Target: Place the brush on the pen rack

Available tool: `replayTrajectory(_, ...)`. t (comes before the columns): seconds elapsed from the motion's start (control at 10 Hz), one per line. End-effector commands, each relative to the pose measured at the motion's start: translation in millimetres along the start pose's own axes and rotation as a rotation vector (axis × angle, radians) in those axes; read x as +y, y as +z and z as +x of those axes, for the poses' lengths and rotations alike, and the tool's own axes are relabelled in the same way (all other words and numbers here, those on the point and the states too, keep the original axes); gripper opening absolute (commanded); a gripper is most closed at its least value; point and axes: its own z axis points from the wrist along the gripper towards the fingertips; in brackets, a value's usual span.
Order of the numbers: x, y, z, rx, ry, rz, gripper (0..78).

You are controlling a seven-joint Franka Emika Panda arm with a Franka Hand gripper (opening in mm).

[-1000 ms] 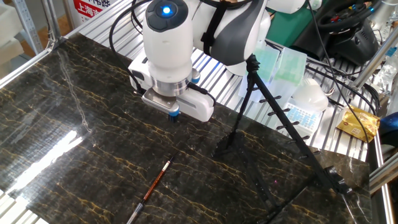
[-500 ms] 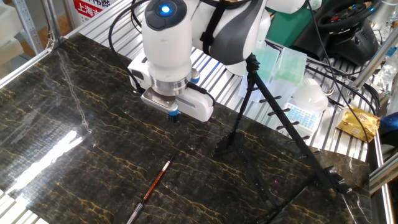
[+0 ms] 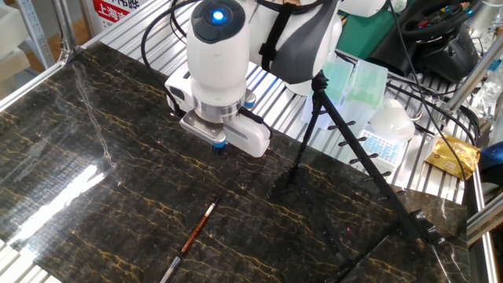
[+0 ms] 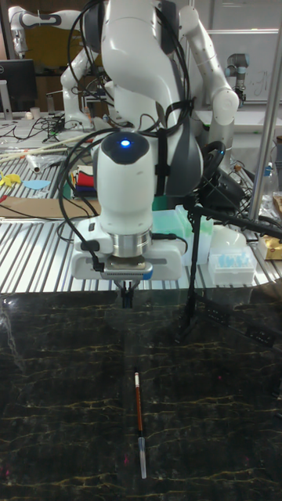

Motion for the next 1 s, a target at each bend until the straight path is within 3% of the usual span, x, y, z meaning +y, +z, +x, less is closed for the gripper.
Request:
replayTrajectory(0.1,0.0,-1.4,-0.6,-0.005,-0.007,0.001,0.0)
replayTrajectory(0.4,-0.5,-0.3,-10.4,-0.006,-0.006,0.002,0.0)
replayTrajectory(0.5,-1.8,3.2,-23.3,-0.005,-0.013,0.001,0.0)
replayTrajectory(1.0,2.3,32.3,-48.6,-0.021,-0.015,-0.014,0.0)
